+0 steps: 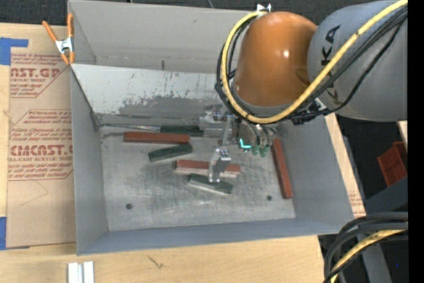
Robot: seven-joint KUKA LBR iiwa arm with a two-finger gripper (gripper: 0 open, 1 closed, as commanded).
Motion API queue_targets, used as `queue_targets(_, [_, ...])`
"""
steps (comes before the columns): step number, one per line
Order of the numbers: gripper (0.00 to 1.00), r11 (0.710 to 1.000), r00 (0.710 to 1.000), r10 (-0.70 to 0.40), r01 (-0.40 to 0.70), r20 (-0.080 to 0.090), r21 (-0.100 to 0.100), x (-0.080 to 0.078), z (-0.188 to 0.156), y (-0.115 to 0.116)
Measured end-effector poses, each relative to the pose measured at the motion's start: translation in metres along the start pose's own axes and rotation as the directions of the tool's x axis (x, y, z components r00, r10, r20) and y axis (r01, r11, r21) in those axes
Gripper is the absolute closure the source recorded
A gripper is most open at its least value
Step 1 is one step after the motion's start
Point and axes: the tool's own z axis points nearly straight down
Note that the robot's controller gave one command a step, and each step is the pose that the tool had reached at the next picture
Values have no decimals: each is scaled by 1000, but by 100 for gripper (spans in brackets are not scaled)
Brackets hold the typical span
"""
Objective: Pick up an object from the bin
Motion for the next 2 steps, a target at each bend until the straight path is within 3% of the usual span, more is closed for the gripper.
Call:
queue_targets(1, [0, 1000, 1000, 1, -1, 6, 0, -1, -3, 0])
queue_targets(2, [0, 1000, 1000, -2, 2, 10, -1, 3, 71, -5])
